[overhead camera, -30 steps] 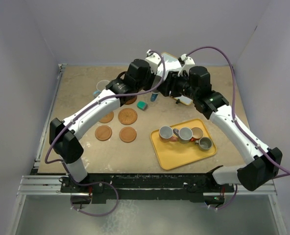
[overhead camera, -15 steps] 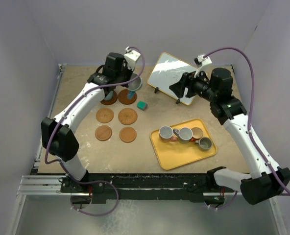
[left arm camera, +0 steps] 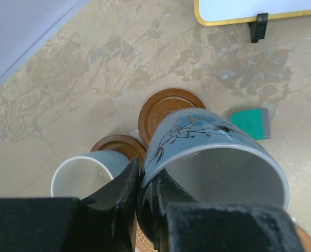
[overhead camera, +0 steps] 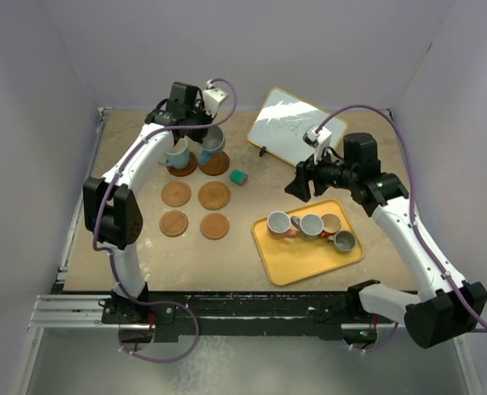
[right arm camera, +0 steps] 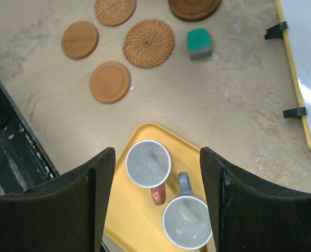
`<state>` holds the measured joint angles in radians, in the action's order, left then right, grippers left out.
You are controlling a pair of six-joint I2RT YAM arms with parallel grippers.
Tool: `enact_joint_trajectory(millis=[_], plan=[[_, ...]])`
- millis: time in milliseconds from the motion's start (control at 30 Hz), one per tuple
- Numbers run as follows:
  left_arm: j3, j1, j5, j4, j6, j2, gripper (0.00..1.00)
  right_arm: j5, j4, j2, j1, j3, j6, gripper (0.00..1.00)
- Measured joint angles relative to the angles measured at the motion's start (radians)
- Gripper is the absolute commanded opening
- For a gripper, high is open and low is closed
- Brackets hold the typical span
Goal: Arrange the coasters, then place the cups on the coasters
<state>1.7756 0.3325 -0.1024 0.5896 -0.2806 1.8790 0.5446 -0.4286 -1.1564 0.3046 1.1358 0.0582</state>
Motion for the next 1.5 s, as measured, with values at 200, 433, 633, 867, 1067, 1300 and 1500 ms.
enact_joint_trajectory(millis=[200,433,633,867,1067,1300,1500], plan=[[0.134,-0.031,-0.055,0.066,-0.048,0.15,0.03,0.069,-0.069,0.058,-0.006,-0.013,0.096,0.68],[0.274,-0.069,-0.103,0.14,-0.08,0.291,0.03,0.08,-0.082,0.096,-0.026,-0.015,0.131,0.68],[0.335,-0.08,-0.118,0.19,-0.082,0.345,0.03,0.082,-0.087,0.105,-0.033,-0.019,0.137,0.68],[0.389,-0.079,-0.137,0.235,-0.085,0.381,0.03,0.097,-0.09,0.118,-0.037,-0.024,0.137,0.68],[0.437,-0.079,-0.143,0.286,-0.105,0.415,0.03,0.101,-0.091,0.119,-0.037,-0.026,0.137,0.68],[0.484,-0.079,-0.148,0.327,-0.11,0.463,0.03,0.101,-0.091,0.119,-0.037,-0.026,0.138,0.68],[0.503,-0.079,-0.148,0.349,-0.123,0.494,0.03,0.101,-0.091,0.119,-0.037,-0.026,0.145,0.68]])
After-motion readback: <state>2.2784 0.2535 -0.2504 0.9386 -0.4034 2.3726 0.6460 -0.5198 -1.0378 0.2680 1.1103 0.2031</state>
